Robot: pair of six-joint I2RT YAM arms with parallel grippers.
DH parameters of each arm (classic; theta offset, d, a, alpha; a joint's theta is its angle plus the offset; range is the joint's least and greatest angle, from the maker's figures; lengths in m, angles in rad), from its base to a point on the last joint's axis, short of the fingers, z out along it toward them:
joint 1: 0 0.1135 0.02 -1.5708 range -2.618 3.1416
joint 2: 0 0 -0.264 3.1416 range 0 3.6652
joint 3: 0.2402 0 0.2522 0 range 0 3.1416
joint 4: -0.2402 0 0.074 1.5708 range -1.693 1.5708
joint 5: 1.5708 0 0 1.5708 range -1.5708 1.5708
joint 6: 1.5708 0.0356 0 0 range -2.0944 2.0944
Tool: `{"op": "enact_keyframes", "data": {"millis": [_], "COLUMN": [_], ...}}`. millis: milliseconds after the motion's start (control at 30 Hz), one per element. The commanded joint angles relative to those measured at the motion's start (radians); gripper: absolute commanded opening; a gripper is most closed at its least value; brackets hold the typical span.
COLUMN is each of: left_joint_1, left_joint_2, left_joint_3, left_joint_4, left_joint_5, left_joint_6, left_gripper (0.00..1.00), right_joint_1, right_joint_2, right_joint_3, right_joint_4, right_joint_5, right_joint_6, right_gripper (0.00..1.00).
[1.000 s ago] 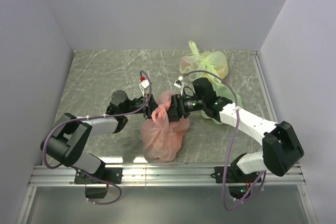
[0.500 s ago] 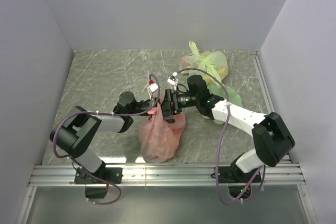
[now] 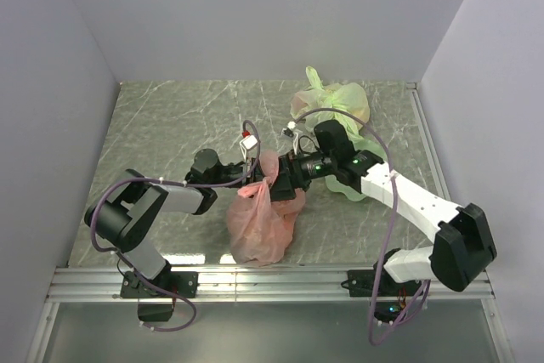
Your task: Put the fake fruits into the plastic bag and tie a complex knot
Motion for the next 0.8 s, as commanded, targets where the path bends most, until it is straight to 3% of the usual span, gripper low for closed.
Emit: {"op": "enact_keyframes", "data": {"millis": [0, 167, 400, 600, 767], "left_joint_1": [-0.001, -0.002, -0.004, -0.033, -0.057], "left_joint_2": [-0.036, -0.047, -0.041, -0.044, -0.038], "left_joint_3": [0.002, 0.002, 0.005, 0.013, 0.019], "left_joint_4": [0.055, 0.038, 0.049, 0.030, -0.014], "left_joint_5": [0.000, 0.003, 0.018, 0.037, 0.040], "left_joint_6": [0.006, 0.018, 0.012, 0.029, 0.059], "left_gripper": [0.00, 0.00, 0.00, 0.00, 0.00], "right_joint_1": [-0.019, -0.080, -0.108, -0.108, -0.110], "right_joint_2": [-0.064, -0.080, -0.117, -0.054, -0.041], "right_joint_3": [0.055, 0.029, -0.020, 0.001, 0.022], "right_joint_4": [-0.166, -0.241, -0.107, 0.022, 0.110], "right_joint_5": [-0.041, -0.078, -0.064, -0.035, -0.013], "right_joint_6": [-0.159, -0.207, -0.103, -0.020, 0.053], "right_gripper": [0.96, 0.90, 0.65, 0.28, 0.20]}}
